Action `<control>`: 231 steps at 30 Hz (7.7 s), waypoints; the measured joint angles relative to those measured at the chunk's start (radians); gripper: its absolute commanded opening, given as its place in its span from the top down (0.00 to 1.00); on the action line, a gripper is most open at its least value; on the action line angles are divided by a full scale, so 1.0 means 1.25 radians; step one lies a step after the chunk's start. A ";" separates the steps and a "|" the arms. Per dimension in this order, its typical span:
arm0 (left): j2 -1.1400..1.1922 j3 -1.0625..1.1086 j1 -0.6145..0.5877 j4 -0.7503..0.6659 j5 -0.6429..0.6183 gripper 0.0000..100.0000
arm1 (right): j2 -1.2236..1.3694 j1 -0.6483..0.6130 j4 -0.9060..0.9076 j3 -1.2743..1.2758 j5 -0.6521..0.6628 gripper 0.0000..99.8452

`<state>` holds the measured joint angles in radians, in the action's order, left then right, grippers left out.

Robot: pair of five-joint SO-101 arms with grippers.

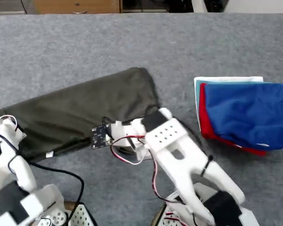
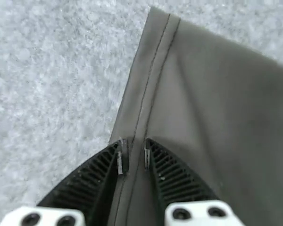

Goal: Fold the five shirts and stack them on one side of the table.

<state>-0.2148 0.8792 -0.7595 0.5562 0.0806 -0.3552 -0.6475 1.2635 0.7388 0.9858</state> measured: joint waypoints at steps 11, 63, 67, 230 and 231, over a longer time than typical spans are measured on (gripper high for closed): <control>0.120 -0.120 -0.002 0.060 -0.010 0.92 | 0.009 -0.025 -0.079 0.106 -0.011 0.81; 0.122 -0.120 -0.002 0.060 -0.010 0.92 | 0.265 0.000 -0.176 0.012 -0.028 0.87; 0.122 -0.120 -0.002 0.060 -0.010 0.92 | 0.265 0.001 -0.179 0.012 -0.028 0.87; 0.122 -0.120 -0.002 0.065 0.011 0.92 | 0.914 -0.061 0.198 -1.051 -0.131 1.00; 0.122 -0.120 -0.002 0.065 0.011 0.92 | 0.938 -0.061 0.195 -1.073 -0.139 1.00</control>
<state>-0.0629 0.7288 -0.7626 0.6375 0.0944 0.8170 -0.7242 1.5075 -0.6022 0.8124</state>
